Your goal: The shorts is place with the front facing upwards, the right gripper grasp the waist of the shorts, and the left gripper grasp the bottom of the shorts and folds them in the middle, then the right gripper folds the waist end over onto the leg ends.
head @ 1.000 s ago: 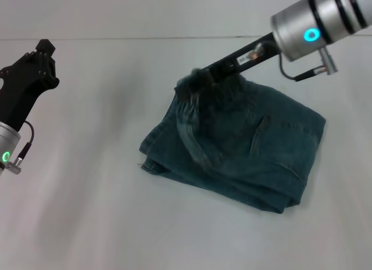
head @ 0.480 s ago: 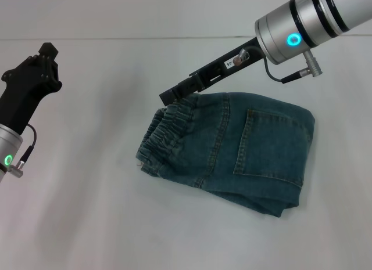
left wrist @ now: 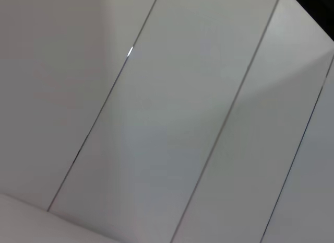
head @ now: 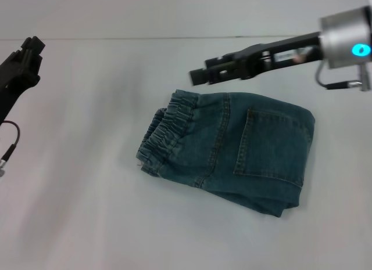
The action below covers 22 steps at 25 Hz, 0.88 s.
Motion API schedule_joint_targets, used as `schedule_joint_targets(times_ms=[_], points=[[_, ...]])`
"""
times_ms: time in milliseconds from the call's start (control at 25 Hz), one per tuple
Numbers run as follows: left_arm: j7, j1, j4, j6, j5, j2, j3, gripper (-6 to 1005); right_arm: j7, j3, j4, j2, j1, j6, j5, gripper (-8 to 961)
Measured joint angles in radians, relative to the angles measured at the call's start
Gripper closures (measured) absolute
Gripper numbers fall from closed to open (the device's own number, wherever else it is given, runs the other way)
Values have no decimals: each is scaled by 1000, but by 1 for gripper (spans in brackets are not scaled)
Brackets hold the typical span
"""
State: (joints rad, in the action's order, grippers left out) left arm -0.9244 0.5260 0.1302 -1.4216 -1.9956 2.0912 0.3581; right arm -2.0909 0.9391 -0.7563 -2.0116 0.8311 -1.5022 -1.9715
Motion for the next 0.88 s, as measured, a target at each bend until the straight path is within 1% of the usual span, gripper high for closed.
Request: schedule_joint_targets(times_ms=[40, 80, 160, 200, 240, 280, 320, 360, 480, 520, 560, 640, 680, 720, 880], points=[[-47, -1, 30, -20, 0, 0, -22, 971, 32, -20, -18, 2, -38, -27, 42, 113], [-114, -3, 75, -51, 0, 0, -63, 940, 52, -34, -25, 4, -63, -43, 63, 115], [-114, -3, 75, -51, 0, 0, -63, 878, 104, -71, -34, 14, -126, -84, 103, 118], [-194, -7, 137, -93, 0, -4, -154, 847, 118, -85, -35, 20, -148, -98, 109, 119], [-304, -21, 245, -159, -1, -8, -311, 816, 135, -100, -35, 26, -172, -116, 111, 121], [-334, -29, 284, -185, -1, -8, -358, 787, 149, -114, -35, 33, -195, -134, 111, 120], [-375, -40, 336, -218, -1, -7, -418, 758, 173, -131, -35, 46, -232, -168, 111, 119], [-415, -55, 397, -252, -1, -4, -480, 730, 173, -131, -35, 46, -232, -168, 111, 118], [-527, -104, 570, -355, -4, 10, -609, 643, 213, -155, -36, 58, -289, -220, 110, 118], [-553, -118, 615, -378, -7, 15, -630, 584, 254, -176, -37, 61, -330, -245, 108, 119], [-589, -134, 680, -412, -20, 24, -657, 525, 254, -176, -37, 61, -330, -245, 108, 121], [-644, -155, 768, -458, -54, 35, -684, 406, 327, -195, -37, 61, -388, -256, 105, 124], [-663, -159, 791, -472, -75, 38, -691, 347, 327, -195, -37, 61, -388, -256, 105, 124], [-685, -162, 815, -490, -104, 41, -697, 318, 351, -196, -37, 59, -404, -257, 103, 124], [-717, -161, 838, -505, -195, 44, -718, 199, 434, -200, -37, 54, -452, -256, 83, 125]])
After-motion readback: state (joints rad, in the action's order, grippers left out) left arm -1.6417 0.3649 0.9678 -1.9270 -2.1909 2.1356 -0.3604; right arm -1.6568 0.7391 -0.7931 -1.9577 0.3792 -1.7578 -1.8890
